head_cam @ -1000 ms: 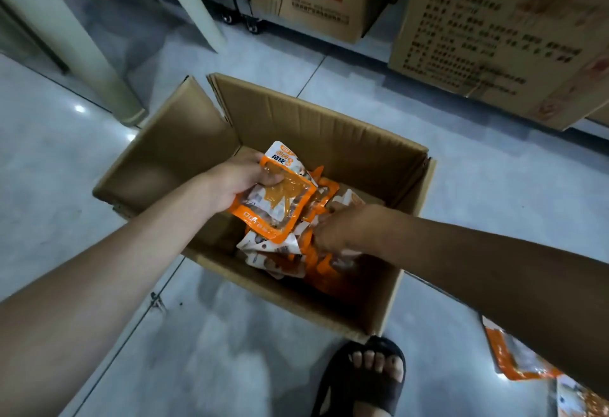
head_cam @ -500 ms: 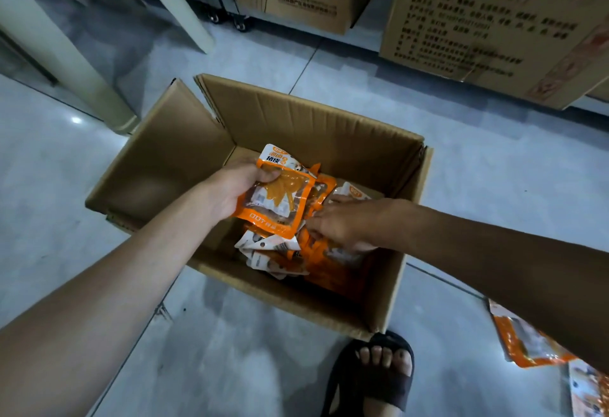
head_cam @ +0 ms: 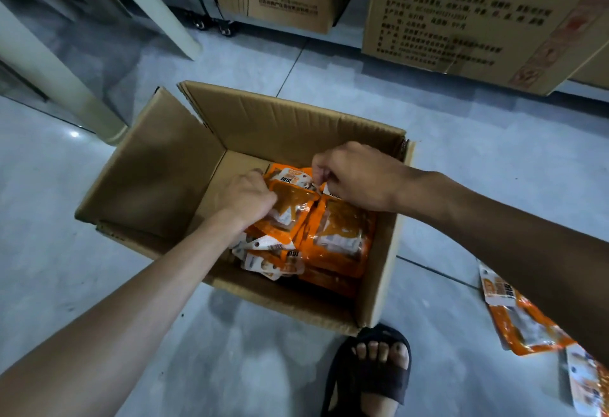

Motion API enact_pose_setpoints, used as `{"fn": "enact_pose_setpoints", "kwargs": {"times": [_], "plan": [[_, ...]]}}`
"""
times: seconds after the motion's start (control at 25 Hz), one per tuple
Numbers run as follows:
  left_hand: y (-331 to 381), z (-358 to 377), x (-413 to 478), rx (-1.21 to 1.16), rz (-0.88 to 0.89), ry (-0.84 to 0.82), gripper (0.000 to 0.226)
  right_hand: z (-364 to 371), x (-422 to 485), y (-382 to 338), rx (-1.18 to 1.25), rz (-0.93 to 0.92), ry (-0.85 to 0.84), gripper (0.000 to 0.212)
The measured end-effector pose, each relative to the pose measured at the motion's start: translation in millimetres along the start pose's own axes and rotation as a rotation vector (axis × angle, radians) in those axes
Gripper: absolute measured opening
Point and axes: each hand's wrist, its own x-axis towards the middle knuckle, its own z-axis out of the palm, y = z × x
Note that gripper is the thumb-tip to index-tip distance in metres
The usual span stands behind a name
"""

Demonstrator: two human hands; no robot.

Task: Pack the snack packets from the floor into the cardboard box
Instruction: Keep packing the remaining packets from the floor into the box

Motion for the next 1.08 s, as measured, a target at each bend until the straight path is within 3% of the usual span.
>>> {"fn": "enact_pose_setpoints", "kwargs": {"times": [0.32,0.48,0.6,0.72,0.84,0.96,1.08], "plan": [[73.6,-10.5,-66.5,0.143,0.21,0.129,0.043,-45.2,-87.1,29.4,-0.105,-0.033,0.143,0.016],[149.4,-1.3,-118.6,0.08,0.452,0.084,0.042,-77.7,-182.8,62.7,-0.067,0.143,0.237,0.021],[202.8,20.5,-150.9,0.018,0.64,-0.011,0.044,-87.5,-257.7,97.2,0.049,0.379,0.279,0.019],[241.0,52.0,-161.8,0.023,0.724,-0.101,0.045,-50.8,-314.1,147.2,0.207,0.689,0.252,0.013],[265.9,96.5,-151.9,0.113,0.751,-0.195,0.053,23.1,-359.8,189.2,0.304,0.971,0.211,0.03],[283.1,153.4,-136.5,0.294,0.745,-0.31,0.071,96.9,-388.8,209.5,0.148,0.987,0.124,0.065],[299.6,201.6,-117.2,0.459,0.76,-0.367,0.092,127.0,-397.6,221.8,-0.039,0.905,0.154,0.072]]}}
